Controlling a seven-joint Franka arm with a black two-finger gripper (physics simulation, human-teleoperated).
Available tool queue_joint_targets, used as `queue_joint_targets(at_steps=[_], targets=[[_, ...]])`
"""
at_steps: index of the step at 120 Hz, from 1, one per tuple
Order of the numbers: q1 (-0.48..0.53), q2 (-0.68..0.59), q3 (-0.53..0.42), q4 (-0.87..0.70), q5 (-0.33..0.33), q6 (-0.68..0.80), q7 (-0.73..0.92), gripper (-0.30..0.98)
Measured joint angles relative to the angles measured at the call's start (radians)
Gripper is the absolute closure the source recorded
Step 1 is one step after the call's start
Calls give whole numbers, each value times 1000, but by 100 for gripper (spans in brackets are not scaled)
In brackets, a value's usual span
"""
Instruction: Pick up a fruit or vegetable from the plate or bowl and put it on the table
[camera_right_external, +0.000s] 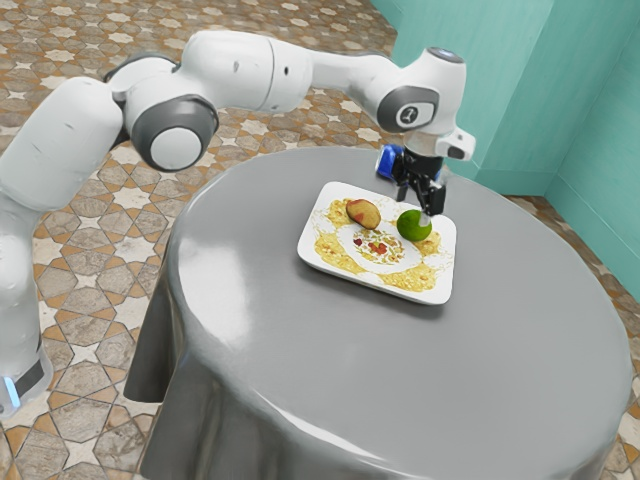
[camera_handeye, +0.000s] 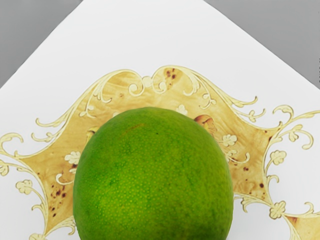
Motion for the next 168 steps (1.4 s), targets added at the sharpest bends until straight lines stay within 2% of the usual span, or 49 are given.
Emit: queue_joint_targets(at_steps=[54,68,85,114,168], targets=[[32,54,-26,4,-1,148,302,2],[8,41,3,-13,-17,168,349,2],[-23,-10,42,-79,-50,184,394,2],[-36,-36,47,-169,-97,217,449,2],[-36,-16,46,-179,-134,263,507,1]])
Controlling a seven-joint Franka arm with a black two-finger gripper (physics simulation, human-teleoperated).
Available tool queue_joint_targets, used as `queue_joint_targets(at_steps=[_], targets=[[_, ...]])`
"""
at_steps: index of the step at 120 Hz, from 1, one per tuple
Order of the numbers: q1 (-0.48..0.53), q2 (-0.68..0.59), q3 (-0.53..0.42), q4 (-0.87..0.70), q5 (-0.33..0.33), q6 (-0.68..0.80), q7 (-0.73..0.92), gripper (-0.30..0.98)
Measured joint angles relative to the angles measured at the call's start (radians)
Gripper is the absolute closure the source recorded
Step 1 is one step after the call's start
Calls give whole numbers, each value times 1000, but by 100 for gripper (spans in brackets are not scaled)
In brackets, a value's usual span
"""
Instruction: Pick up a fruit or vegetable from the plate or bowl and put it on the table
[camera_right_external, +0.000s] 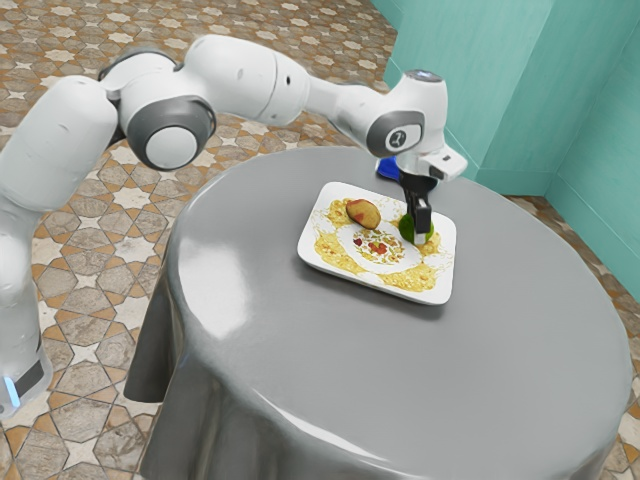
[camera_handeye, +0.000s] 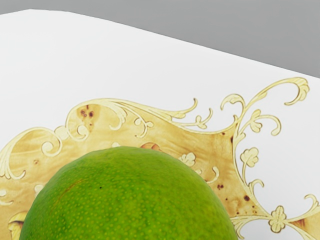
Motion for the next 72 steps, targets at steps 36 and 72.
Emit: queue_joint_targets(at_steps=[36,72], targets=[[1,12,0,-13,-39,6,22,4],[-9,-19,3,-14,-33,49,10,48]])
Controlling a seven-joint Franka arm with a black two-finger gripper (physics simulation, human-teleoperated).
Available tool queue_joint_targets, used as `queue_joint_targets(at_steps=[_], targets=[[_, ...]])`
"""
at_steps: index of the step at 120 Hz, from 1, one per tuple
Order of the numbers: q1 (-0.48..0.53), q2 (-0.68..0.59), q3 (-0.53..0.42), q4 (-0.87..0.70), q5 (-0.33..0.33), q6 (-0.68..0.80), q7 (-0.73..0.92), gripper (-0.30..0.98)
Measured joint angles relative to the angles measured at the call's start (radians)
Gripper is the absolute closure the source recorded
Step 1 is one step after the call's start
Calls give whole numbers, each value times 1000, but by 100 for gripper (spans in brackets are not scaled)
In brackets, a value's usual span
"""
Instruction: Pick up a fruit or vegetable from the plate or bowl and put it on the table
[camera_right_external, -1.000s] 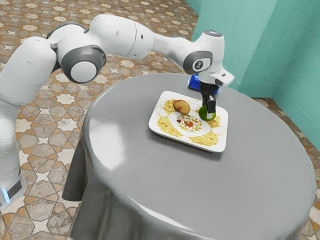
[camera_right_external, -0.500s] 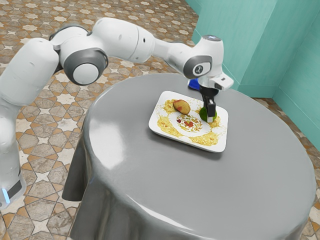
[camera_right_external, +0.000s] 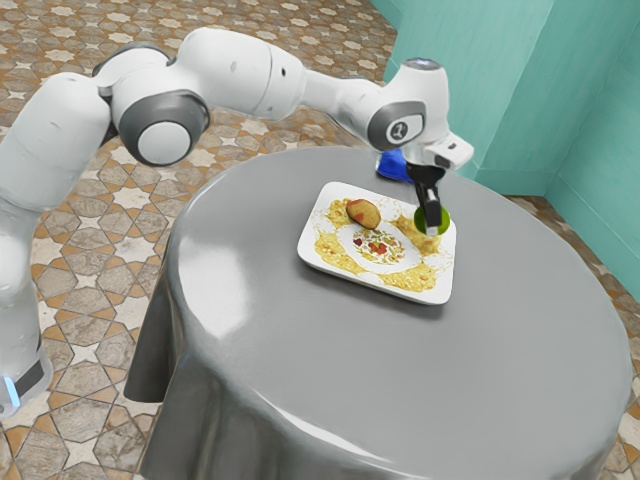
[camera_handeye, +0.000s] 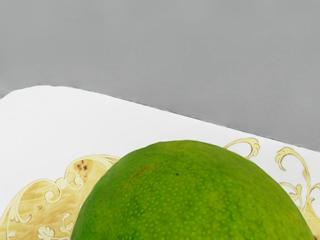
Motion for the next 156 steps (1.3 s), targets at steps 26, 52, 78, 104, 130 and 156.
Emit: queue_joint_targets(at_steps=[26,52,78,104,130,156], targets=[[-81,-32,-21,56,34,101,-43,53],[-174,3,-51,107,58,217,-116,58],[-201,27,-78,108,76,296,-201,59],[-214,19,-98,109,17,327,-190,16],[-218,1,-96,109,-13,336,-128,4],[-212,-157,-1,36,-20,283,-363,1]])
